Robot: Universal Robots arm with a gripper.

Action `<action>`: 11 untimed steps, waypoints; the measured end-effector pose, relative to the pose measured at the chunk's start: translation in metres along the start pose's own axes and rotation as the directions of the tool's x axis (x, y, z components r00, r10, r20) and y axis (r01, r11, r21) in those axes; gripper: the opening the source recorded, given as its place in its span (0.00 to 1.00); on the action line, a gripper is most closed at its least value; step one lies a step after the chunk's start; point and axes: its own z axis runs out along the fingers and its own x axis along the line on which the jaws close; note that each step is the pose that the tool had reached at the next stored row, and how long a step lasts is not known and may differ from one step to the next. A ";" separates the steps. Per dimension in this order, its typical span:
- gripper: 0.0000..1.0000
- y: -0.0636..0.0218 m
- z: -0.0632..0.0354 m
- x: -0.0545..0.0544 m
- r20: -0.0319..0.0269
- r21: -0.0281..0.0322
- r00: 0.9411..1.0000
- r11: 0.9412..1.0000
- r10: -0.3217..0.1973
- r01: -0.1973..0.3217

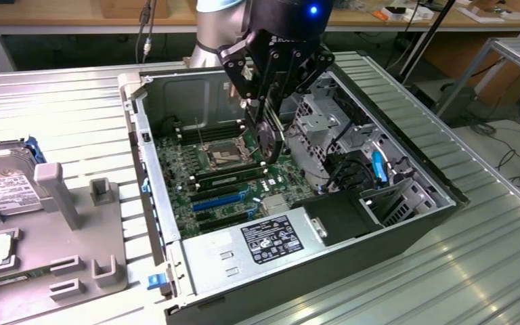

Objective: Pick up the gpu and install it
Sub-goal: 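Insert the gpu into the slot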

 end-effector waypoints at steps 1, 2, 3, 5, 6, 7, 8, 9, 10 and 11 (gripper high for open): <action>0.27 0.0000 0.0000 0.000 0.000 0.000 1.000 1.000 -0.005 0.005; 0.27 0.0000 0.0000 0.000 0.000 0.000 1.000 1.000 -0.010 0.010; 0.27 0.0000 0.0000 0.000 -0.001 0.000 1.000 1.000 -0.015 0.015; 0.27 0.0000 0.0000 0.000 -0.001 0.000 1.000 1.000 -0.026 0.026; 0.27 0.0000 0.0000 0.000 -0.001 0.000 1.000 1.000 -0.028 0.028; 0.27 0.0000 0.0000 0.000 -0.001 0.000 1.000 1.000 -0.031 0.031; 0.27 0.0000 0.0000 0.000 -0.001 -0.001 0.999 0.999 -0.035 0.035; 0.27 0.0000 0.0000 0.000 -0.002 -0.001 0.999 0.999 -0.038 0.038; 0.27 0.0000 0.0000 0.000 -0.002 -0.001 0.999 0.999 -0.042 0.042; 0.27 0.0000 0.0000 0.000 -0.002 -0.001 0.999 0.999 -0.045 0.045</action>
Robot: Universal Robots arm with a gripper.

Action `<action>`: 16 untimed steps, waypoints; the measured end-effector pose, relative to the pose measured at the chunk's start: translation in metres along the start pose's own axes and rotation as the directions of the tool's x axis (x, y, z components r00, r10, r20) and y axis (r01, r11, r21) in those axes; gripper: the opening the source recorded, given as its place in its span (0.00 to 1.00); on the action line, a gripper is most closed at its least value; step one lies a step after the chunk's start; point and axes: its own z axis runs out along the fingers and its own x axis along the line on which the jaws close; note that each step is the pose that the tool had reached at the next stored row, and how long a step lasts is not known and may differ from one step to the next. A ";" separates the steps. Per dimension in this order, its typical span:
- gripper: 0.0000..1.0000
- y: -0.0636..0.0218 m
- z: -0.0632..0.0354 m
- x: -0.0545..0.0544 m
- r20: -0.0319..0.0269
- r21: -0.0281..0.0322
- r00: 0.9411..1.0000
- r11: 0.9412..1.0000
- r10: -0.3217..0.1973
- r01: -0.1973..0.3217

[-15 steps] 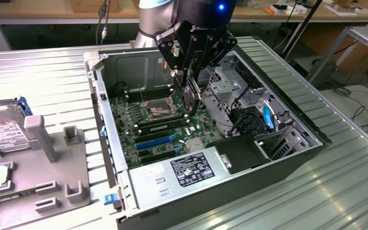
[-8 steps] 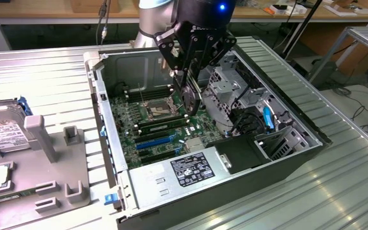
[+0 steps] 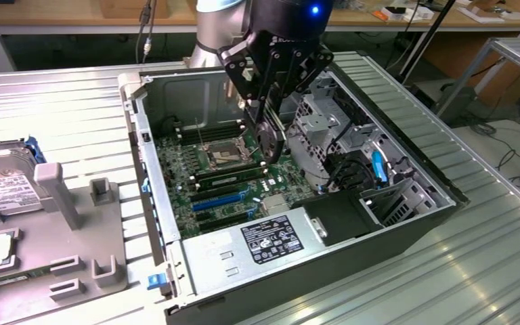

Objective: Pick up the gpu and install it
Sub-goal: 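Insert the gpu into the slot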

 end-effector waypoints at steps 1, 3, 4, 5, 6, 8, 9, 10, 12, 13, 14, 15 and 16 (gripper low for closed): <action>0.27 0.0000 0.0000 0.000 0.000 0.000 1.000 1.000 -0.002 0.002; 0.27 0.0000 0.0000 0.000 0.000 0.000 1.000 1.000 -0.009 0.009; 0.27 0.0000 0.0000 0.000 -0.001 0.000 1.000 1.000 -0.015 0.015; 0.27 0.0000 0.0000 0.000 -0.001 0.000 1.000 1.000 -0.020 0.020; 0.27 0.0000 0.0000 0.000 -0.001 0.000 1.000 1.000 -0.022 0.022; 0.27 0.0000 0.0000 0.000 -0.001 -0.001 1.000 1.000 -0.030 0.030; 0.27 0.0000 0.0000 0.000 -0.001 -0.001 0.999 0.999 -0.036 0.036; 0.27 0.0000 0.0000 0.000 -0.002 -0.001 0.999 0.999 -0.041 0.041; 0.27 0.0000 0.0000 0.000 -0.002 -0.001 0.999 0.999 -0.048 0.048; 0.27 0.0000 0.0000 0.000 -0.002 -0.001 0.999 0.999 -0.054 0.054; 0.27 0.0000 0.0000 0.000 -0.002 -0.001 0.998 0.998 -0.059 0.059; 0.27 0.0000 0.0000 0.000 -0.003 -0.001 0.998 0.998 -0.064 0.064; 0.27 0.0000 0.0000 0.000 -0.003 -0.001 0.998 0.998 -0.070 0.070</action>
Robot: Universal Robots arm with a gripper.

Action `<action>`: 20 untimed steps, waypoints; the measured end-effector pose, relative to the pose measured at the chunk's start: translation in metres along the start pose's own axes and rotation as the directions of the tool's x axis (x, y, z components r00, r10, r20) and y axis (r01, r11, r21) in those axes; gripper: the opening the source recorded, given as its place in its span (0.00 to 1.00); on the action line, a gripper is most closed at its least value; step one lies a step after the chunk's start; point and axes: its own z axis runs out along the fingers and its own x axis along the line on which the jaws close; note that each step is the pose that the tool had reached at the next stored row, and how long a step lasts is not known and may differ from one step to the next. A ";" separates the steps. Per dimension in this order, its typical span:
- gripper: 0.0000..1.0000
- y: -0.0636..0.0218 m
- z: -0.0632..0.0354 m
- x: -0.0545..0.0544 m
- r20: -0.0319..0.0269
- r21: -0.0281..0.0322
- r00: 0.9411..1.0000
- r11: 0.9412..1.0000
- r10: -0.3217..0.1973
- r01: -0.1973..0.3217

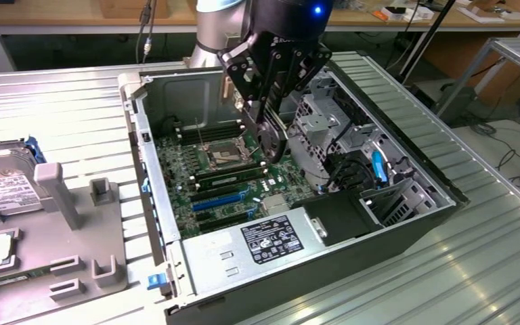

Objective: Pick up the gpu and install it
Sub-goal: 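Insert the gpu into the slot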

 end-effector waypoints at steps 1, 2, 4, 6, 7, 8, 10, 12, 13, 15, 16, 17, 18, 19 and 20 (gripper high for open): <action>0.27 0.0000 0.0000 0.000 0.000 0.000 1.000 1.000 -0.003 0.003; 0.27 0.0000 0.0000 0.000 0.000 0.000 1.000 1.000 -0.006 0.006; 0.27 0.0000 0.0000 0.000 -0.001 0.000 1.000 1.000 -0.015 0.015; 0.27 0.0000 0.0000 0.000 -0.001 0.000 1.000 1.000 -0.026 0.026; 0.27 0.0000 0.0000 0.000 -0.001 -0.001 0.999 0.999 -0.032 0.032; 0.27 0.0000 0.0000 0.000 -0.001 -0.001 0.999 0.999 -0.037 0.037; 0.27 0.0000 0.0000 0.000 -0.002 -0.001 0.999 0.999 -0.044 0.044; 0.27 0.0000 0.0000 0.000 -0.002 -0.001 0.999 0.999 -0.052 0.052; 0.27 0.0000 0.0000 0.000 -0.002 -0.001 0.998 0.998 -0.057 0.057; 0.27 0.0000 0.0000 0.000 -0.002 -0.001 0.998 0.998 -0.063 0.063; 0.27 0.0000 0.0000 0.000 -0.003 -0.001 0.997 0.997 -0.073 0.073; 0.27 0.0000 0.0000 0.000 -0.003 -0.001 0.997 0.997 -0.078 0.078; 0.27 0.0000 0.0000 0.000 -0.003 -0.002 0.997 0.997 -0.082 0.082; 0.27 0.0000 0.0000 0.000 -0.004 -0.002 0.996 0.996 -0.089 0.089; 0.27 0.0000 0.0000 0.000 -0.004 -0.002 0.996 0.996 -0.092 0.092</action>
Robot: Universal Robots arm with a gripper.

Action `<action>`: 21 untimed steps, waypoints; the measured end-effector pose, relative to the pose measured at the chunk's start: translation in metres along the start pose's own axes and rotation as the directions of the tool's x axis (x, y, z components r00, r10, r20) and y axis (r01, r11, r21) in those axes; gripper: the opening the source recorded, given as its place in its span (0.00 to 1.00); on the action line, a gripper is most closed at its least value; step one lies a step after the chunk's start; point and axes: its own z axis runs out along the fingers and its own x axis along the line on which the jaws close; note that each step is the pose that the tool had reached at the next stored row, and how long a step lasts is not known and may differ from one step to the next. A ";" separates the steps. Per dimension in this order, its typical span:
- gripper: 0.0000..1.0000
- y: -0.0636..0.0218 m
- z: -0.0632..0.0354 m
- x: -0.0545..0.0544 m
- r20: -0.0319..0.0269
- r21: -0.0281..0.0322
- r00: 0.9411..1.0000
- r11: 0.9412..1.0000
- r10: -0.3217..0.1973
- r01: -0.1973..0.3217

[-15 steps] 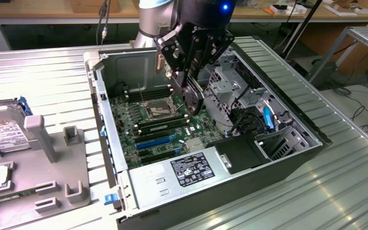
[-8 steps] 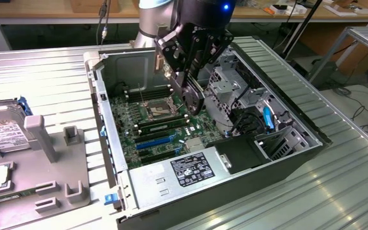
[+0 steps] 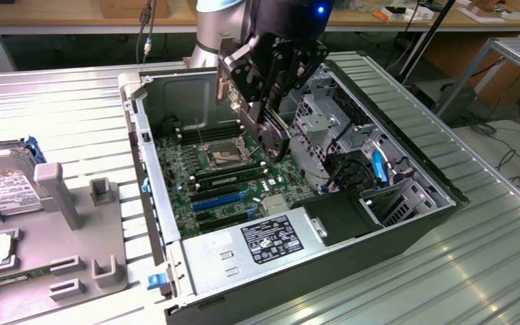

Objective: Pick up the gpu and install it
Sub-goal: 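Insert the gpu into the slot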

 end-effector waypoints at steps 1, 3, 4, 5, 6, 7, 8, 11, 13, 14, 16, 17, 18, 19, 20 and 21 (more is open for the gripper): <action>0.27 0.0000 0.0000 0.000 0.000 0.000 1.000 1.000 -0.004 0.004; 0.27 0.0000 0.0000 0.000 0.000 0.000 1.000 1.000 -0.011 0.011; 0.27 0.0000 0.0000 0.000 -0.001 0.000 1.000 1.000 -0.015 0.015; 0.27 0.0000 0.0000 0.000 -0.001 0.000 1.000 1.000 -0.019 0.019; 0.27 0.0000 0.0000 0.000 -0.001 0.000 1.000 1.000 -0.028 0.028; 0.27 0.0000 0.0000 0.000 -0.001 -0.001 0.999 0.999 -0.037 0.037; 0.27 0.0000 0.0000 0.000 -0.002 -0.001 0.999 0.999 -0.053 0.053; 0.27 0.0000 0.0000 0.000 -0.003 -0.002 0.997 0.997 -0.083 0.083; 0.27 0.0000 0.0000 0.000 -0.004 -0.002 0.995 0.995 -0.102 0.102; 0.27 0.0000 0.0000 0.000 -0.004 -0.002 0.994 0.994 -0.111 0.111; 0.27 0.0000 0.0000 0.000 -0.005 -0.003 0.990 0.990 -0.140 0.140; 0.27 0.0000 0.0000 0.000 -0.006 -0.003 0.988 0.988 -0.151 0.151; 0.27 0.0000 0.0000 0.000 -0.006 -0.003 0.986 0.986 -0.164 0.164; 0.27 0.0000 0.0000 0.000 -0.007 -0.004 0.984 0.984 -0.180 0.180; 0.27 0.0000 0.0000 0.000 -0.008 -0.004 0.980 0.980 -0.198 0.198; 0.27 0.0000 0.0000 0.000 -0.009 -0.005 0.975 0.975 -0.221 0.221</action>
